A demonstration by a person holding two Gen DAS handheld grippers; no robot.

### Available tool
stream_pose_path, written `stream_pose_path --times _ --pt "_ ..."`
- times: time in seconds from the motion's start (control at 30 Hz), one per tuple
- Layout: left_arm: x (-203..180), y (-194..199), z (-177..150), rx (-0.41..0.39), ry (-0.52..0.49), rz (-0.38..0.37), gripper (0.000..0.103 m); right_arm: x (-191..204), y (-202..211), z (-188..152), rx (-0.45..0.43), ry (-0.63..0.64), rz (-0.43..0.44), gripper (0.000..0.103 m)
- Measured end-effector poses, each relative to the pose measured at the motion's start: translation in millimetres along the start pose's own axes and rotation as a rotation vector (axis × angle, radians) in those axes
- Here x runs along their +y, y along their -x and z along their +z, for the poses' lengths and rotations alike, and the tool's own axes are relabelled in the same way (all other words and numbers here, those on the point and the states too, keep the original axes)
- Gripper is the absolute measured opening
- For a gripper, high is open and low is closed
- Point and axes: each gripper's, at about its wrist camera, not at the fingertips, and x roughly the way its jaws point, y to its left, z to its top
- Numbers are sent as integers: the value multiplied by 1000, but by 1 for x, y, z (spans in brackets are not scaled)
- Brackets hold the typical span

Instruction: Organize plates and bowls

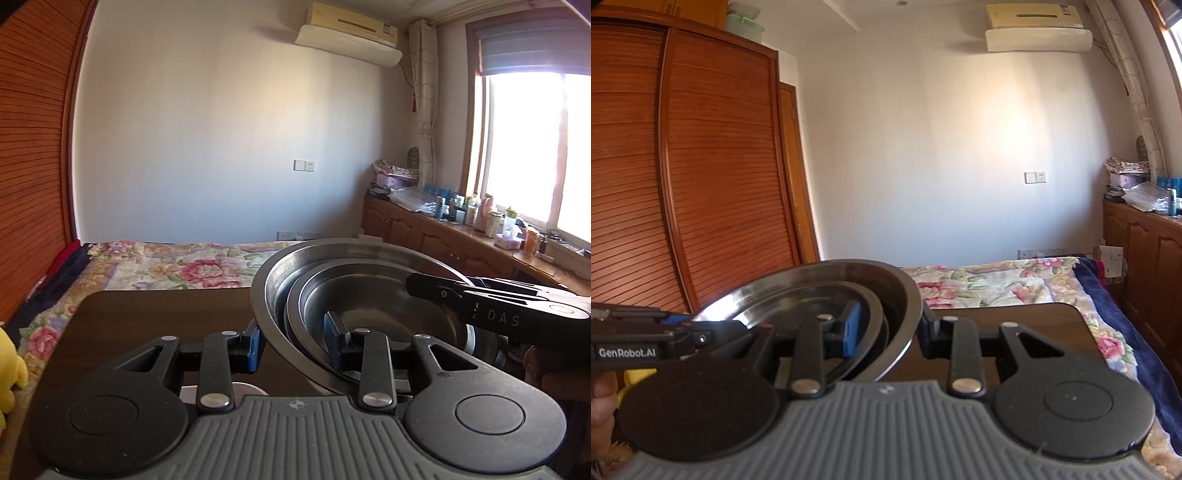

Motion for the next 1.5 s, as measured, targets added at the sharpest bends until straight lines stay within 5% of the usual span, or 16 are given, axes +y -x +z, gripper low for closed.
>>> stream_pose_path --times 0.67,1.5 --pt "51 24 -12 3 34 71 36 48 -19 -7 28 17 108 34" --pt "92 2 -67 118 95 118 36 74 -57 -53 195 40 145 34"
